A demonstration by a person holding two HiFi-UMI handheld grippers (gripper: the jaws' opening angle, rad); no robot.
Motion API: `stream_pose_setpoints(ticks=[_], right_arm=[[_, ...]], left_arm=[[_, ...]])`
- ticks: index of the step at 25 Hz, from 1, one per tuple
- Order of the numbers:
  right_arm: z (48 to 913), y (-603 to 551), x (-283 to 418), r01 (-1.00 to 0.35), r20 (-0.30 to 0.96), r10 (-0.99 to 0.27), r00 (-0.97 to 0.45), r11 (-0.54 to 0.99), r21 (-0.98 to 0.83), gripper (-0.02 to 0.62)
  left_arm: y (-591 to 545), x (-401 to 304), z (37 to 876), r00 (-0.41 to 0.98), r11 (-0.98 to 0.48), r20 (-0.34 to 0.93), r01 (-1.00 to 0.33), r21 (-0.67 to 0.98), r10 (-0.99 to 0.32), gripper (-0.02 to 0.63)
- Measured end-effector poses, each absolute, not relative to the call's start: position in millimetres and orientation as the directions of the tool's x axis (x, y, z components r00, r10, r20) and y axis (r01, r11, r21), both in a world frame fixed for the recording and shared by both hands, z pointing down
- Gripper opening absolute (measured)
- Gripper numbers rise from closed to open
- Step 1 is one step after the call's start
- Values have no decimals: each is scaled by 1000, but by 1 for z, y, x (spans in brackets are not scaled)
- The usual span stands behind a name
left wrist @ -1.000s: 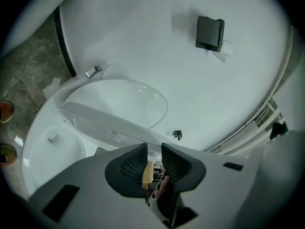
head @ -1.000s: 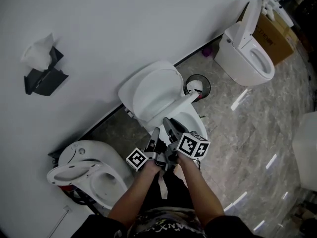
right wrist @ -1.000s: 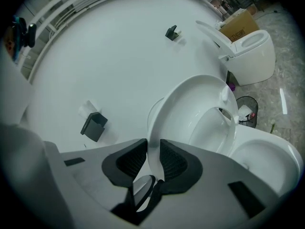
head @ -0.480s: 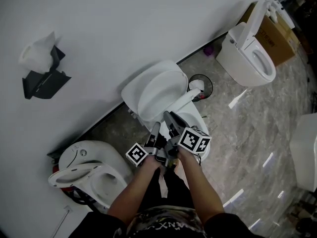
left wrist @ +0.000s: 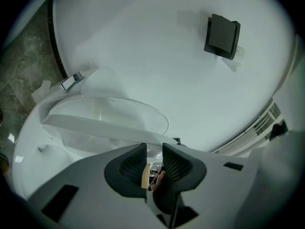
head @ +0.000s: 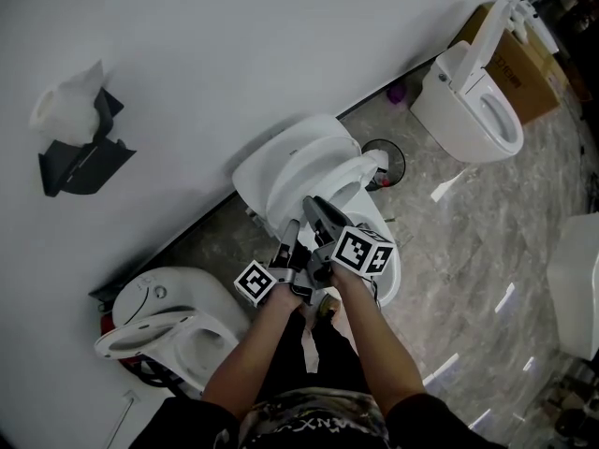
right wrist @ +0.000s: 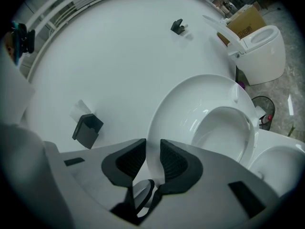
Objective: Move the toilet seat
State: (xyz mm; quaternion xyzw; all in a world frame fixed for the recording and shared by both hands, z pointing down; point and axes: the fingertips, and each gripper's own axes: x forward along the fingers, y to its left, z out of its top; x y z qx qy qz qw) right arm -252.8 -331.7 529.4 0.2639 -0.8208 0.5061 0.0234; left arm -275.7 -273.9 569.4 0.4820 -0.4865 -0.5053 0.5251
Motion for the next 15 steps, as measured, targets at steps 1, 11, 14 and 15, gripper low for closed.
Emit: stream_pose_setpoints(ticks=[1, 11, 14, 15], right_arm=[[530, -334, -256, -455, 304, -409, -860, 348, -819, 95], [537, -350, -284, -441, 293, -408, -865, 337, -832, 94], [538, -356, -292, -435, 289, -406, -867, 332, -837, 92], [538, -358, -294, -432, 287, -406, -868, 331, -839, 89]], left_arm=[[-276, -279, 570, 13, 23, 23, 64, 998, -1000, 117], [-294, -304, 577, -4, 16, 16, 51, 999, -1000, 114], [-299, -310, 579, -6, 26, 26, 36, 999, -1000, 112], [-301, -312, 579, -8, 28, 28, 36, 999, -1000, 110]])
